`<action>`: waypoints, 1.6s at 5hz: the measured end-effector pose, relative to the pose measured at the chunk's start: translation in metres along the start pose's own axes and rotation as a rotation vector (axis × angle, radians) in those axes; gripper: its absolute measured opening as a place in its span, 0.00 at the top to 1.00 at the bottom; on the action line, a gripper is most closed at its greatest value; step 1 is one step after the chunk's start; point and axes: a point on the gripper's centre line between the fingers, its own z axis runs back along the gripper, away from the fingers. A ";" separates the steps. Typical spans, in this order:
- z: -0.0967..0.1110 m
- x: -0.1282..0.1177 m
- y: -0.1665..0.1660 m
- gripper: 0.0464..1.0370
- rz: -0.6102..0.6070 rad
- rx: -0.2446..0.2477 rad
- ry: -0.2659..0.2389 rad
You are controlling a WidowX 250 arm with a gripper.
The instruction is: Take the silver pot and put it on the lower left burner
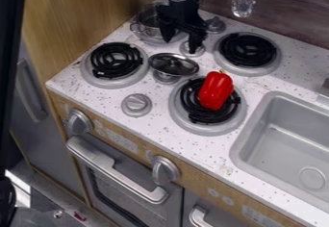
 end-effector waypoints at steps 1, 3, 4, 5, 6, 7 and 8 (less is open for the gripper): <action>-0.004 0.008 0.025 0.04 -0.009 0.015 -0.083; -0.018 0.027 0.047 0.04 0.030 0.005 -0.160; -0.040 0.030 0.047 0.04 0.032 -0.020 -0.146; -0.052 0.031 0.045 0.07 0.027 -0.037 -0.129; -0.052 0.032 0.043 0.36 0.014 -0.035 -0.133; -0.060 0.023 0.037 0.65 -0.003 -0.039 -0.115; -0.052 0.024 0.034 0.87 -0.012 -0.038 -0.130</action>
